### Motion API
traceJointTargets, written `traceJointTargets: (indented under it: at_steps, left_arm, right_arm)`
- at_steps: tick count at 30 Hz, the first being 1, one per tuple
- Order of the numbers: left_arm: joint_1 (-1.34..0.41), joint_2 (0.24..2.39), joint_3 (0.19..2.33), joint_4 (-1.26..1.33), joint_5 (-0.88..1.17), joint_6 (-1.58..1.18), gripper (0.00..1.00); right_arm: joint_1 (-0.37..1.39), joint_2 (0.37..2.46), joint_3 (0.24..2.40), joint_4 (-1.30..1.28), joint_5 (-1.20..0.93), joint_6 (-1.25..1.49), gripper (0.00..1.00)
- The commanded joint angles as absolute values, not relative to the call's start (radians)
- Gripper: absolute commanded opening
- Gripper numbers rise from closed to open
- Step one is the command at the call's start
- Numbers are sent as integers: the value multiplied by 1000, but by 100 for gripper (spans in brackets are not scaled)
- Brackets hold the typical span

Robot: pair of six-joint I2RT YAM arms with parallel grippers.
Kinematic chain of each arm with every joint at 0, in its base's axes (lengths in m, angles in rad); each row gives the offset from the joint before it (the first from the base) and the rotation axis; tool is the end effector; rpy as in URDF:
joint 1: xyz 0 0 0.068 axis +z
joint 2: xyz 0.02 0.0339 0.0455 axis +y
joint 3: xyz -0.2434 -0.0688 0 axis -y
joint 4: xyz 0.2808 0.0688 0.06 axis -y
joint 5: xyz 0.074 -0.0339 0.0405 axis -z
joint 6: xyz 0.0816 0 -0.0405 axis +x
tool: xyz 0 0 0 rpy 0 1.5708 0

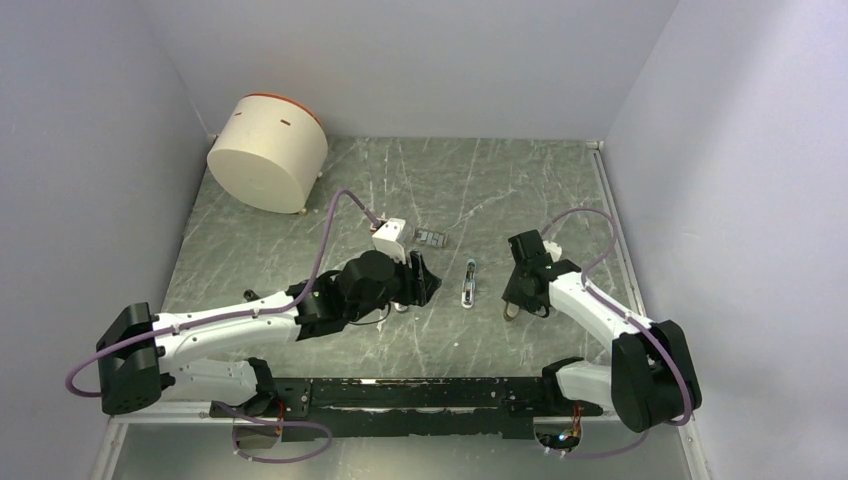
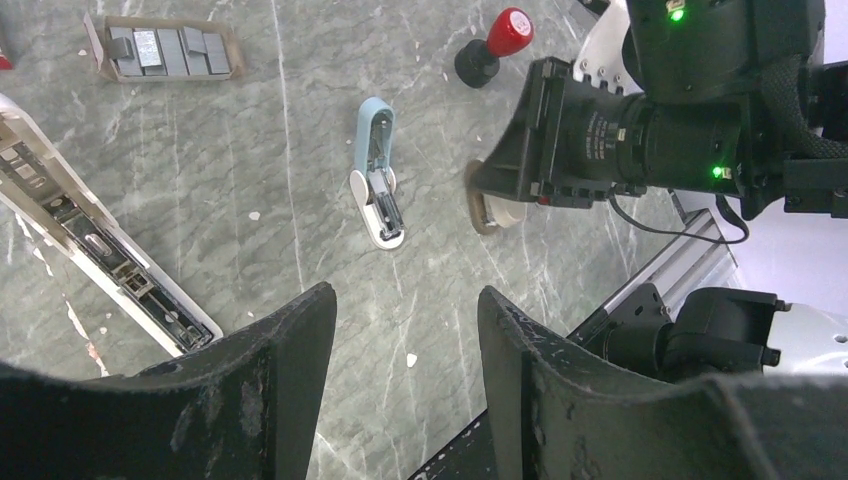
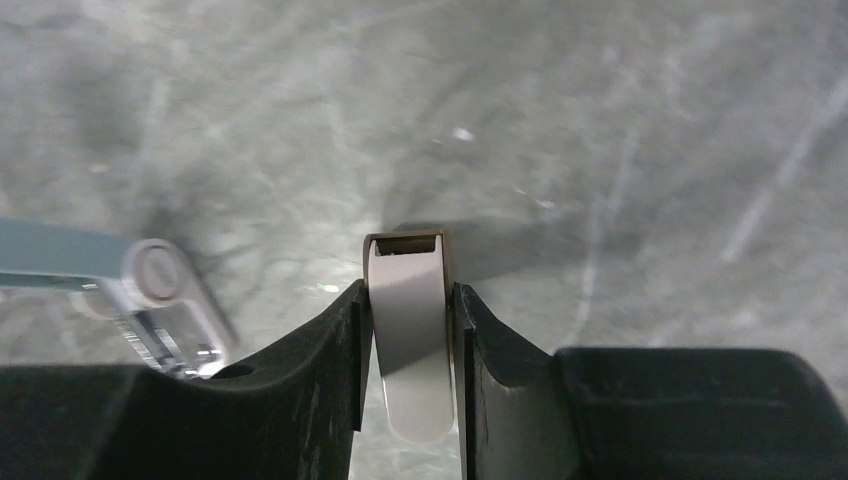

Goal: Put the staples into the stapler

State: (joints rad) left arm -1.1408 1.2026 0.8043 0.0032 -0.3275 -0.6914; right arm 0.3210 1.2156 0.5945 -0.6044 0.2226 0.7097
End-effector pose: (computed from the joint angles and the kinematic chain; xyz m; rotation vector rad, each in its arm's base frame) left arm 0.1715 -0.3109 0.2288 0.2354 2.0372 -0.8725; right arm 0.2435 0.0620 0.0826 0.5801 2.6714 -0.0309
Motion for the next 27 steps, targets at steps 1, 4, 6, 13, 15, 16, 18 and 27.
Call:
traceJointTargets:
  at_steps: [1, 4, 6, 13, 15, 16, 18, 27]
  left_arm:
    - [-1143, 1218, 804, 47, -312, -703, 59]
    - [-1143, 1224, 807, 48, -311, -702, 59]
    - [-1143, 1228, 807, 49, -310, -706, 59]
    - [-1143, 1254, 811, 61, -283, -716, 60]
    - [-1143, 1259, 811, 64, -279, -717, 59]
    - [-1143, 1261, 811, 64, -278, -717, 59]
    - [-1143, 1261, 810, 66, -279, -718, 60]
    - [-1143, 1265, 800, 70, -265, -731, 64]
  right_arm:
    - [323, 1222, 616, -419, 149, 675, 32]
    - [324, 1220, 618, -410, 153, 678, 32]
    - [324, 1221, 621, -397, 153, 678, 33]
    - [326, 1296, 642, -422, 182, 665, 37]
    - [327, 1320, 657, -445, 195, 663, 38]
    - [329, 1327, 663, -451, 199, 658, 38]
    - [332, 1336, 675, -463, 205, 650, 41]
    - [332, 1282, 710, -532, 130, 611, 64]
